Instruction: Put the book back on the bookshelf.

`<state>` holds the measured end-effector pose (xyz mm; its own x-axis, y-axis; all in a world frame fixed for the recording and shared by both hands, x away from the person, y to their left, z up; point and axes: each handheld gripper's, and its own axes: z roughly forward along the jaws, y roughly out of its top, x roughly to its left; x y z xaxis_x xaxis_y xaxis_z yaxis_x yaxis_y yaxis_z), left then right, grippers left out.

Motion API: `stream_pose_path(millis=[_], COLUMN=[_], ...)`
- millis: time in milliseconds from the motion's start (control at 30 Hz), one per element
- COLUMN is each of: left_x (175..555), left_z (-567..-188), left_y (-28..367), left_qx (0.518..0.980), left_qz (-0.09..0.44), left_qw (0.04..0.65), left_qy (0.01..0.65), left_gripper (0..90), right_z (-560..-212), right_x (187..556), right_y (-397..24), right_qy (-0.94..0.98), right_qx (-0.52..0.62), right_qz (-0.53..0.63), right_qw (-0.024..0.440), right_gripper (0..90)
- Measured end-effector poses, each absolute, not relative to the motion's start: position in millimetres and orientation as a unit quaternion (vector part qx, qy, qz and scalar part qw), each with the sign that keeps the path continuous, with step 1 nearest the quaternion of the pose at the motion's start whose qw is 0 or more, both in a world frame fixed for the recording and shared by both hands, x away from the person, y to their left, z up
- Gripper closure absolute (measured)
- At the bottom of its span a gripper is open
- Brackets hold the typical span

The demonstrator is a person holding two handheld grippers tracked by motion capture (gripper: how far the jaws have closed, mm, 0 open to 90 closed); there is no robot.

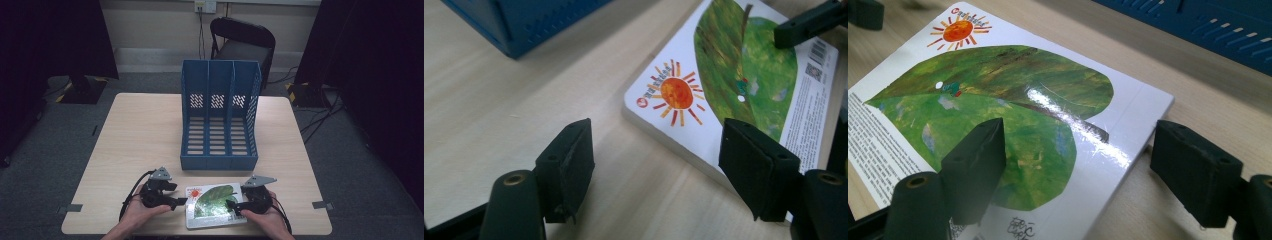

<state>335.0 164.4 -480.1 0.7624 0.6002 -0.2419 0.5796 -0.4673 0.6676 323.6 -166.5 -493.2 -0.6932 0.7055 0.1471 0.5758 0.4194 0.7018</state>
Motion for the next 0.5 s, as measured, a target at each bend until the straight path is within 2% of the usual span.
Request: stream_pose_path(millis=[200,333,433,500], left_x=[335,333,336,336], left_z=[-483,-484,-488,-487], left_y=[160,153,147,144], left_qx=[0.865,0.869,0.863,0.870], left_qz=[0.000,-0.004,-0.017,-0.007], left_qw=[0.372,0.373,0.375,0.365], left_qy=[0.337,0.324,0.339,0.332], left_gripper=[33.5,42.9,42.7,41.4], right_z=[-492,-492,-492,-492], right_x=[321,318,318,318], right_y=[-169,-168,-168,-168], right_qy=[0.846,0.849,0.850,0.850], right_qx=[0.370,0.366,0.365,0.366], right_qz=[0.376,0.374,0.373,0.372], right_qw=[0.075,0.074,0.073,0.072], right_gripper=[19.6,18.2,17.0,16.8])
